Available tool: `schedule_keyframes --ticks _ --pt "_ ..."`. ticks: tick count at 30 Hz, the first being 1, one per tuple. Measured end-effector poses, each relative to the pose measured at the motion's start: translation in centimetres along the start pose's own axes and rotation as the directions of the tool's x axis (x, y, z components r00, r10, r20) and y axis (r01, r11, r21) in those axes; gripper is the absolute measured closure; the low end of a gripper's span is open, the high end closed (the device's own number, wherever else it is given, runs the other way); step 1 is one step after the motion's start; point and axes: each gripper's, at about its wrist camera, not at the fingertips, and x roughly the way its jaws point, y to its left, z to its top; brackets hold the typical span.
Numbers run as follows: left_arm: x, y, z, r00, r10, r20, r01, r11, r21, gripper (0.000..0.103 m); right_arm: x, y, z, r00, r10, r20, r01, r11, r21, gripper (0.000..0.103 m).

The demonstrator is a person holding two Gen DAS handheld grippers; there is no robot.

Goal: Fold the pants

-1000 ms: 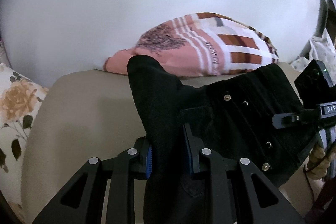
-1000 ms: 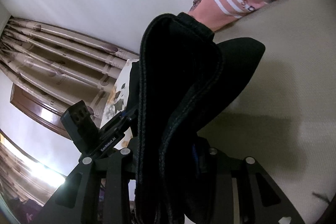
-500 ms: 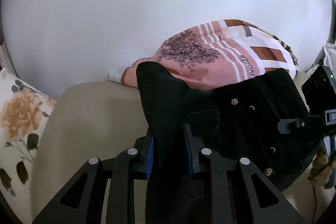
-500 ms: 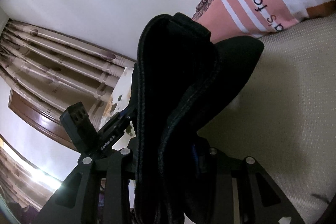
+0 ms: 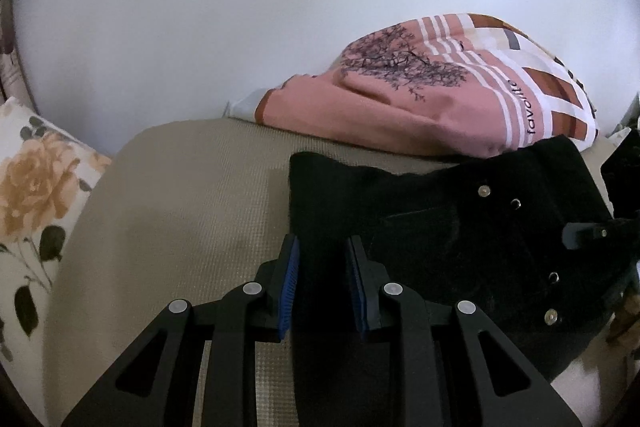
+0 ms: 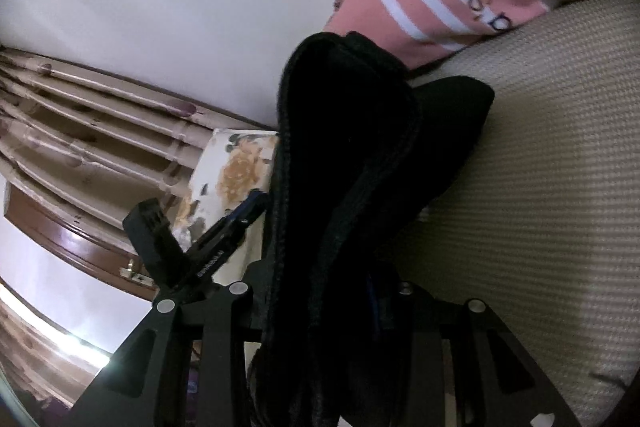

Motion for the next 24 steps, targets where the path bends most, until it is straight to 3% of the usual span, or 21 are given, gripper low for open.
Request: schedule_keyframes --ticks 8,14,17,20,24 --pt "1.4 1.8 -2.3 1.000 0.011 -0.027 -0.012 0.999 -0.048 0.076 0.2 -0.4 -0.7 0.997 -0.082 0.015 0.082 0.996 -0.020 0.071" --pt "1.4 2.5 -3.2 0.999 0.044 -0.006 -0.044 0.995 -0.089 0.053 0.7 1.2 -1.2 0.977 -0.204 0.062 0.209 0.975 -0.076 0.068" --pt "1.5 3.0 -3.4 1.000 0.031 0.001 -0.031 0.993 -0.118 0.048 1.2 1.8 -1.3 0.959 -0.269 0.091 0.277 0.957 -0.090 0.064" --pt "1.8 3.5 -3.5 0.999 0.035 -0.009 -0.036 0.988 -0.152 0.037 1.5 2.9 -1.7 0.933 -0.337 0.127 0.352 0.928 -0.126 0.059" --pt "1.9 4.0 -3.7 0.998 0.058 -0.018 -0.060 0.980 -0.192 0.022 2.2 4.7 -2.5 0.871 -0.444 0.209 0.480 0.859 -0.178 0.053"
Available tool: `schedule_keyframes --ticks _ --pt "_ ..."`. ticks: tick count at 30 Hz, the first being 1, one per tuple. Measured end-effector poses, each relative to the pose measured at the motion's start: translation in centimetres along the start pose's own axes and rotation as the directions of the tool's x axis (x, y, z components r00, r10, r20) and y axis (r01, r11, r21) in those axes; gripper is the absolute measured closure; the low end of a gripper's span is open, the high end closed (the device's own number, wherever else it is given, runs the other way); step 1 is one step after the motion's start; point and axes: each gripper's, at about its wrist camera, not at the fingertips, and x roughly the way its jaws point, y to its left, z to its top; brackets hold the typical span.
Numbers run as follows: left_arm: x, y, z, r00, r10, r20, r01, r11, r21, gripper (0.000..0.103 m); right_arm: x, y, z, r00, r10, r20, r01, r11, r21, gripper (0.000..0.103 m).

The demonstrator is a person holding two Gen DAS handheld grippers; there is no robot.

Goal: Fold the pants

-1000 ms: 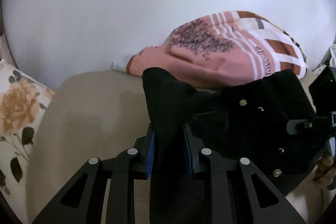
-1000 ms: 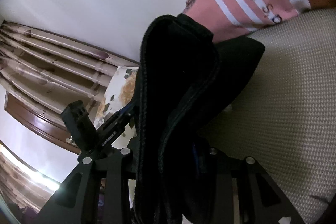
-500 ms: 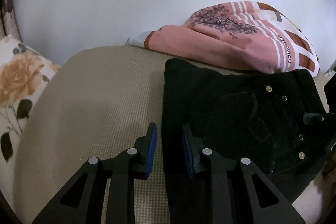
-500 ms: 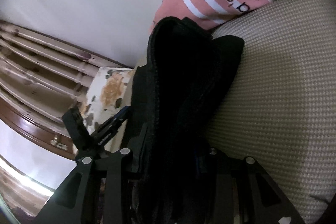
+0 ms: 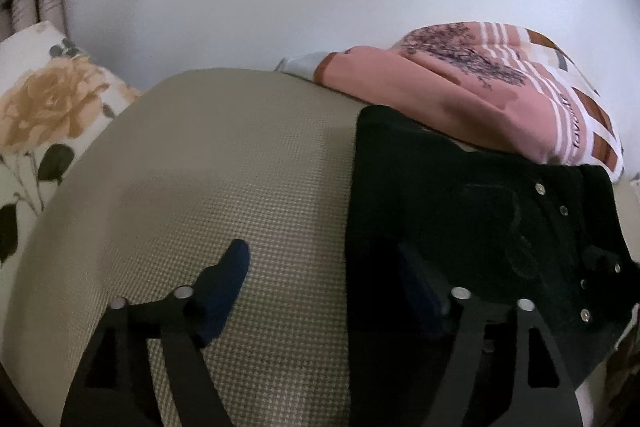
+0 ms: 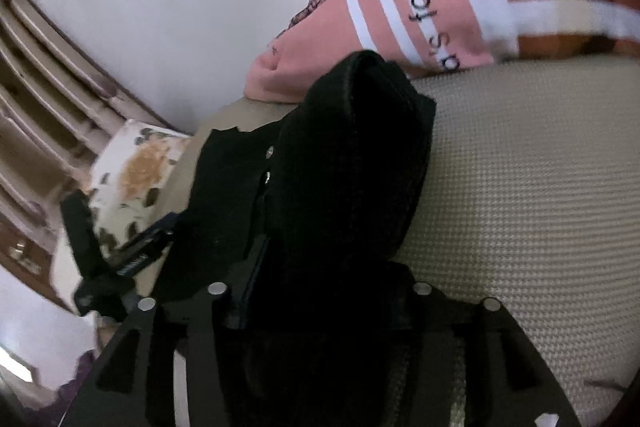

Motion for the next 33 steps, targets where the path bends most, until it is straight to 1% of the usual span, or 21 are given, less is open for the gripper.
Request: schedule_keyframes --ticks 3,4,6,8,9,10,12,13,14,15,16,17,19,21,23,25,26,28,30,31,33 --pt "-0.3 -0.1 -0.1 0.999 0.034 0.020 -0.034 0.999 0.002 0.020 -0.4 2.0 -0.4 0.994 -0.094 0.054 0.097 0.994 -0.056 0.046" --pt "-0.5 -0.3 -0.2 0.998 0.049 0.031 -0.049 0.999 0.009 0.020 -0.6 2.0 -0.4 0.992 -0.107 0.064 0.111 0.991 -0.071 0.044" --pt "-1.2 -0.8 -0.4 0.994 0.080 0.073 -0.082 0.996 0.031 0.019 -0.9 3.3 -0.9 0.981 -0.161 0.108 0.173 0.978 -0.119 0.042" --pt "-1.9 -1.1 -0.6 0.989 0.084 0.118 -0.090 0.995 0.046 0.010 -1.1 4.6 -1.3 0.968 -0.202 0.146 0.225 0.961 -0.159 0.039" --pt "-2.3 -1.2 -0.6 0.986 0.082 0.142 -0.090 0.995 0.051 0.004 -1.2 5.0 -1.5 0.964 -0.214 0.159 0.240 0.956 -0.168 0.039" --pt "-2.6 -1.2 -0.7 0.984 0.081 0.161 -0.091 0.994 0.053 0.003 -2.1 3.7 -1.6 0.962 -0.217 0.166 0.245 0.955 -0.169 0.038" --pt "-2.9 -1.2 -0.7 0.981 0.080 0.174 -0.090 0.995 0.052 0.003 -2.5 3.8 -1.7 0.958 -0.221 0.185 0.251 0.955 -0.159 0.037" --pt "-2.9 -1.1 -0.7 0.981 0.080 0.175 -0.090 0.995 0.051 0.003 -2.7 3.7 -1.8 0.954 -0.226 0.196 0.258 0.954 -0.153 0.034" --pt "-3.0 -1.1 -0.6 0.981 0.080 0.175 -0.090 0.995 0.050 0.003 -3.2 3.6 -1.9 0.947 -0.238 0.216 0.273 0.950 -0.149 0.027" --pt "-3.0 -1.1 -0.6 0.981 0.080 0.178 -0.089 0.995 0.048 0.003 -3.6 4.0 -2.2 0.937 -0.248 0.245 0.291 0.944 -0.158 0.022" --pt "-3.1 -1.1 -0.6 0.980 0.079 0.182 -0.089 0.995 0.046 0.003 -4.2 3.9 -2.4 0.931 -0.253 0.264 0.303 0.938 -0.169 0.014" --pt "-3.1 -1.1 -0.6 0.980 0.080 0.184 -0.090 0.995 0.045 0.003 -4.4 4.4 -2.6 0.923 -0.258 0.284 0.317 0.930 -0.186 0.007" --pt "-3.2 -1.2 -0.6 0.979 0.082 0.186 -0.092 0.995 0.045 0.003 -4.8 5.2 -3.0 0.908 -0.277 0.314 0.352 0.912 -0.212 0.001" --pt "-3.2 -1.3 -0.6 0.978 0.082 0.192 -0.093 0.994 0.049 0.003 -4.9 5.8 -3.3 0.895 -0.300 0.331 0.385 0.894 -0.228 0.001" --pt "-3.3 -1.3 -0.6 0.977 0.086 0.196 -0.097 0.994 0.050 0.003 -4.9 6.1 -3.5 0.888 -0.309 0.339 0.399 0.886 -0.237 0.001" --pt "-3.3 -1.3 -0.6 0.977 0.087 0.196 -0.099 0.994 0.052 0.002 -5.0 6.4 -3.6 0.876 -0.328 0.353 0.423 0.874 -0.237 0.001" --pt "-3.4 -1.2 -0.6 0.977 0.088 0.197 -0.099 0.994 0.050 0.002 -5.0 6.6 -3.8 0.864 -0.347 0.366 0.447 0.863 -0.237 0.001" --pt "-3.5 -1.2 -0.6 0.975 0.094 0.203 -0.106 0.993 0.049 0.002 -5.0 7.2 -4.1 0.851 -0.359 0.384 0.470 0.846 -0.250 0.000" --pt "-3.7 -1.3 -0.7 0.972 0.100 0.215 -0.113 0.992 0.049 0.002 -4.7 7.6 -4.3 0.861 -0.343 0.376 0.460 0.842 -0.283 0.000" --pt "-3.8 -1.3 -0.7 0.970 0.103 0.220 -0.116 0.992 0.049 0.002 -4.5 7.8 -4.3 0.862 -0.344 0.372 0.461 0.837 -0.293 0.000" --pt "-4.0 -1.3 -0.7 0.967 0.108 0.231 -0.122 0.991 0.048 0.002 -4.4 8.2 -4.5 0.851 -0.363 0.380 0.484 0.822 -0.300 0.000"
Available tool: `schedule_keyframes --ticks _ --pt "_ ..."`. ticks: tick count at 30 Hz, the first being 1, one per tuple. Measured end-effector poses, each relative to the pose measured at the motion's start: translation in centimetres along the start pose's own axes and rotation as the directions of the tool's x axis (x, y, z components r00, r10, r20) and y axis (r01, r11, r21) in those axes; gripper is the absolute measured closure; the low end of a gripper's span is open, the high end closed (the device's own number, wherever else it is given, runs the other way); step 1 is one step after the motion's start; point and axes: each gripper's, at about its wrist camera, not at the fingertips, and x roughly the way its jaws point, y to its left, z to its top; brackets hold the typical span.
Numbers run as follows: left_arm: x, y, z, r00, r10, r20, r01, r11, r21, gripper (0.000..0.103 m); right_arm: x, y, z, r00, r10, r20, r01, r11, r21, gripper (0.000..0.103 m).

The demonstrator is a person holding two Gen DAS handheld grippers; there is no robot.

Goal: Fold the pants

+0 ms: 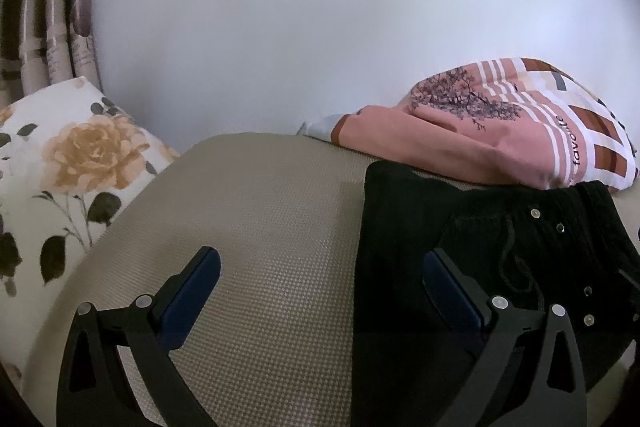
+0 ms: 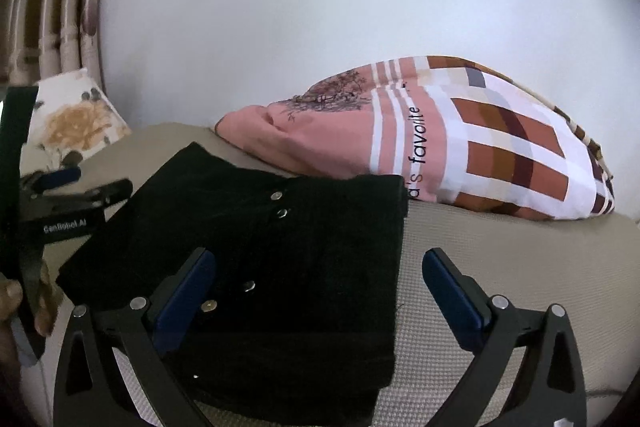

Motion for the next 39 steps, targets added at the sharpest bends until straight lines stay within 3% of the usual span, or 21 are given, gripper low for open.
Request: schedule_keyframes --ticks 5,13,17,24,32,35,39 --pt "0.0 0.2 0.0 1.000 0.013 0.007 -0.013 1.000 -0.010 0.000 -0.7 0.3 -0.5 0.999 0.007 -0.044 -0.006 0.999 0.031 0.000" --pt "-0.9 -0.3 -0.2 0.997 0.066 0.029 -0.066 0.998 0.015 0.000 -4.2 0.8 -1.8 0.990 0.086 -0.110 -0.070 0.987 0.144 0.000" --pt "-3.0 -0.6 -0.9 0.999 0.015 0.029 -0.016 1.000 0.018 0.000 -6.8 0.8 -1.3 0.993 0.076 -0.087 -0.062 0.987 0.149 0.000" --pt "-9.5 -1.7 -1.1 0.998 0.057 0.030 -0.057 0.998 0.008 0.000 -10.9 0.4 0.2 0.996 0.087 -0.034 -0.079 0.980 0.184 0.000" --pt "-20.1 -4.1 -0.1 0.981 0.118 0.153 -0.128 0.990 0.056 0.000 -15.2 0.3 1.0 0.996 0.093 0.015 -0.094 0.981 0.172 0.000" --pt "-24.1 -4.5 0.3 0.975 0.068 0.210 -0.079 0.996 0.046 0.000 -16.8 -0.2 1.3 0.995 0.092 0.035 -0.096 0.979 0.178 0.000" --pt "-28.4 -4.5 1.3 0.966 0.060 0.250 -0.060 0.998 -0.004 0.000 -19.0 -1.1 1.7 0.994 0.089 0.064 -0.100 0.977 0.188 0.000"
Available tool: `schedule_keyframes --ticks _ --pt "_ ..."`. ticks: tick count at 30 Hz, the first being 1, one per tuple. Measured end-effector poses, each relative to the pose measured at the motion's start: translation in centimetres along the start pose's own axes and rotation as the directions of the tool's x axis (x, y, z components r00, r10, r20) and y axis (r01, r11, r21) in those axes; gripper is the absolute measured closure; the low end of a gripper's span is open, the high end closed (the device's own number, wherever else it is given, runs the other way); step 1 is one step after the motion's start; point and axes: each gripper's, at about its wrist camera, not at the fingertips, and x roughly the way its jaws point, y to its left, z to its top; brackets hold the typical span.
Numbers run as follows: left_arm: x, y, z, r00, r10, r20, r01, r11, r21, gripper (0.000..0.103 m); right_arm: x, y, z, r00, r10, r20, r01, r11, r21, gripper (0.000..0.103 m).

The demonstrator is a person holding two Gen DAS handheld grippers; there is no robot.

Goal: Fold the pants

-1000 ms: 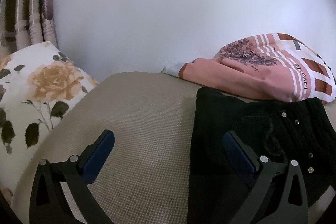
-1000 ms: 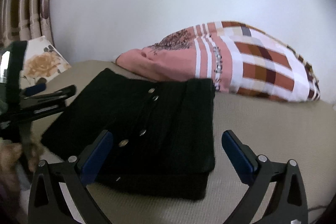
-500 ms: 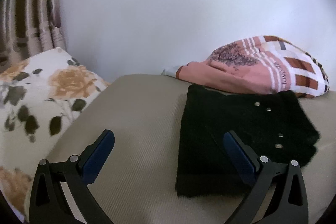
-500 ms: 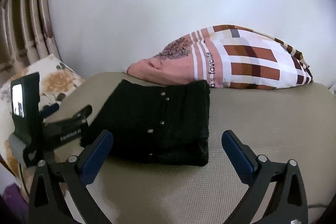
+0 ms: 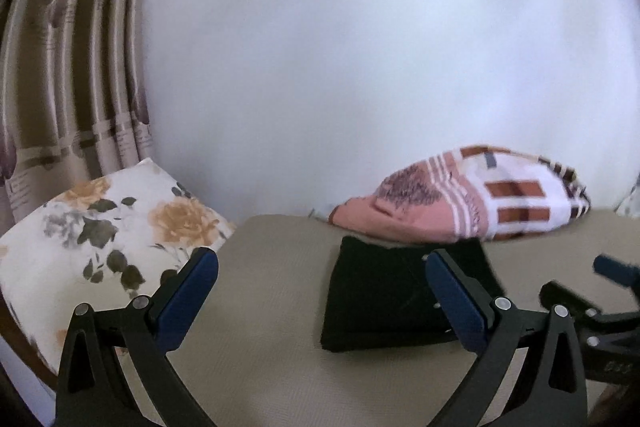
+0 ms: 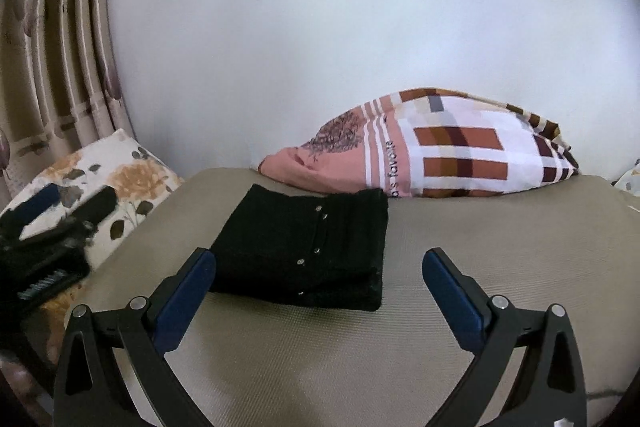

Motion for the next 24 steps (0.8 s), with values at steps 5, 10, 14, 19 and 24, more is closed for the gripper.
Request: schedule_keyframes --ticks 5,10,14,19,24 --pt "-2.9 1.0 2.3 0.996 -0.078 0.034 0.081 0.993 -0.087 0.000 -3.0 -0.6 0.6 0.999 -0.001 0.040 0.001 1.000 0.005 0.000" --pt "-3.9 0.8 3.6 1.000 -0.028 -0.005 0.028 0.996 -0.081 0.000 -5.4 -0.4 1.0 0.997 -0.002 0.079 0.003 1.000 -0.013 0.000" --pt "-4.8 1.2 3.6 0.998 -0.063 0.008 0.063 0.993 -0.101 0.000 -6.8 0.0 1.4 0.995 0.002 0.101 0.001 1.000 -0.025 0.000" --pt "-5.2 1.5 3.7 0.997 -0.079 -0.005 0.078 0.991 -0.108 0.000 -7.9 0.5 1.5 0.994 0.010 0.111 -0.006 0.999 -0.035 0.000" --pt "-5.9 1.5 3.8 0.996 -0.084 0.019 0.086 0.992 -0.097 0.000 -8.4 0.9 1.5 0.994 0.013 0.113 -0.008 0.999 -0.046 0.000"
